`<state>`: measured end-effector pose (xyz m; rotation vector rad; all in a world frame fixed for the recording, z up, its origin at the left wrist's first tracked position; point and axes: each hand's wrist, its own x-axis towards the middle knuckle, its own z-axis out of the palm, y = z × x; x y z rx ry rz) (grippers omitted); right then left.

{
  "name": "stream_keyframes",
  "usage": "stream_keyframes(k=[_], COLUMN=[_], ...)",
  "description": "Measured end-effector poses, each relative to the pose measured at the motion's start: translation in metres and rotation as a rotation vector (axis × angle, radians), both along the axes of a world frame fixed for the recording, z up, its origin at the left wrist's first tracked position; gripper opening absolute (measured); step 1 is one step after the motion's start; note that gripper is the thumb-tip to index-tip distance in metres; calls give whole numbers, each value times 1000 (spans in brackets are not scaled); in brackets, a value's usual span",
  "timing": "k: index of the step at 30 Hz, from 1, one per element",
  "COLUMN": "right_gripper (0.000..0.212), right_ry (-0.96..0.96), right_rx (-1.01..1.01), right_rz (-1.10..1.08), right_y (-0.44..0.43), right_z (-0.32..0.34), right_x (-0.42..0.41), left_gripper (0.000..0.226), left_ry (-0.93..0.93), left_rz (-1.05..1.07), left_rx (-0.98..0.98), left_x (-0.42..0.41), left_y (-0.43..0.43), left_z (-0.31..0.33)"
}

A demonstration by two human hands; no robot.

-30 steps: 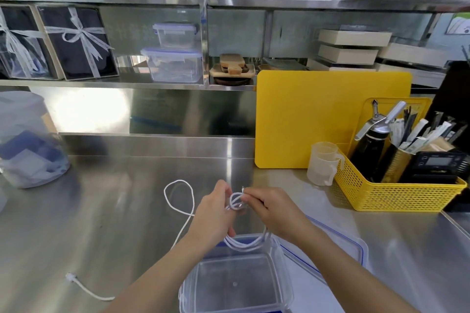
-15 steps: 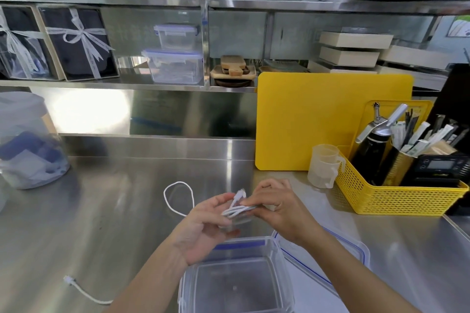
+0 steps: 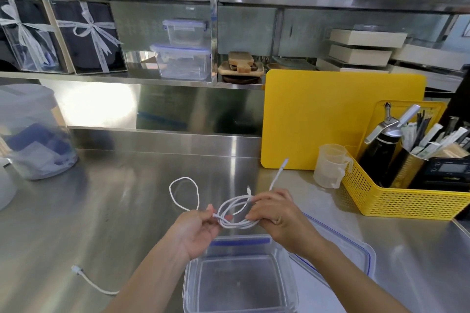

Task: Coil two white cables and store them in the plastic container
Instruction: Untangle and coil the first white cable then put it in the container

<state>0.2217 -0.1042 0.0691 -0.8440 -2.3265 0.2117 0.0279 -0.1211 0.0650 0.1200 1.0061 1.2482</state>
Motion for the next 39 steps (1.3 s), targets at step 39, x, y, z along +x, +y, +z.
stream_keyframes(k=[39], right_gripper=[19], right_ry=[420], right_rx=[-1016], right_rz=[-408], right_y=[7], right_z=[-6], right_x=[-4], left_gripper=[18], left_ry=[1054], left_rz=[-18], left_rx=[567], left_x=[44], left_y=[-6], left_z=[-22])
